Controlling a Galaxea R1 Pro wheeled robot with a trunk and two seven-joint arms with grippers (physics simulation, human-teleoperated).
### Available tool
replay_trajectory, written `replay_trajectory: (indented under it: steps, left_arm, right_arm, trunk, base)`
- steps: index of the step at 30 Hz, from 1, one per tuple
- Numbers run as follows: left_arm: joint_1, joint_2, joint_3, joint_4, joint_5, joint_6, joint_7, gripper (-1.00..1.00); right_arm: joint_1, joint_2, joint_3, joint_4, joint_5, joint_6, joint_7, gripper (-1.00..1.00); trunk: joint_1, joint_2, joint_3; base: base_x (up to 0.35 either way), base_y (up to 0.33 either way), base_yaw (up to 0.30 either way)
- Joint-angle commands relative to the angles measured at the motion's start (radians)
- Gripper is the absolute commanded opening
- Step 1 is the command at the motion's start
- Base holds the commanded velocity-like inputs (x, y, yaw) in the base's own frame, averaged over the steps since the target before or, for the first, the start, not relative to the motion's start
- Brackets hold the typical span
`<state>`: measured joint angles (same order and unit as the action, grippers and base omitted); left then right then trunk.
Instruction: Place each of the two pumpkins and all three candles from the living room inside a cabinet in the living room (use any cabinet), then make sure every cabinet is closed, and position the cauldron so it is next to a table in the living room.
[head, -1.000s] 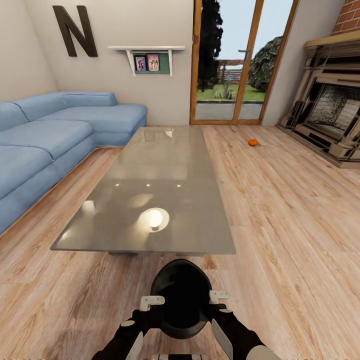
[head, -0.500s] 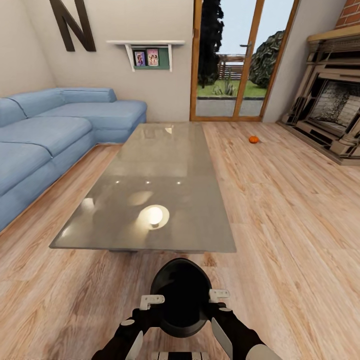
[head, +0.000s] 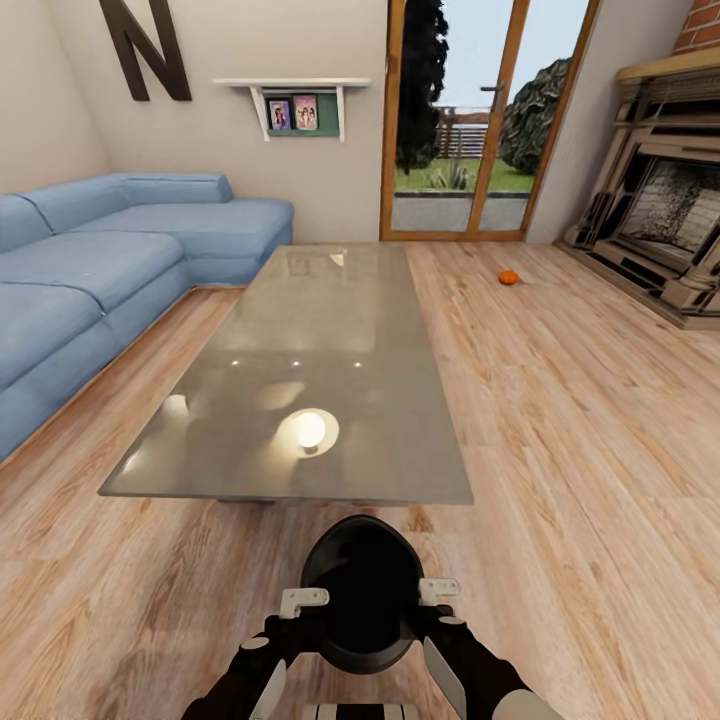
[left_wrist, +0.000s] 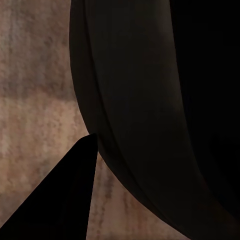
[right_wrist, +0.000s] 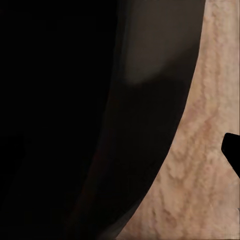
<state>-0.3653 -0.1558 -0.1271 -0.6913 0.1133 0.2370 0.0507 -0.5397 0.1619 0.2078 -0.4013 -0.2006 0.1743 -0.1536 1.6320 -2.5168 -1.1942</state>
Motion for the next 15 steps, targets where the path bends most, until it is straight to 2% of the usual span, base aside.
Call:
replay_trajectory:
  steps: [1,15]
  left_arm:
    - [0.001,-0.002,-0.003,0.016,0.02,-0.004,0.001,-1.0]
    - [0.001,-0.002,-0.003,0.014,0.02,-0.005,0.001,-1.0]
  right_arm:
    - [0.0,-0.001,0.008,-0.002,-0.01,0.005,-0.008,1.0]
    - [0.0,-0.002,0.008,-0.002,-0.011,0.007,-0.007,1.0]
  trunk:
    - [0.0,0.0,-0.001]
    - [0.0,0.0,-0.001]
  base:
    - [0.0,0.0,0.0]
    - [0.0,0.0,0.0]
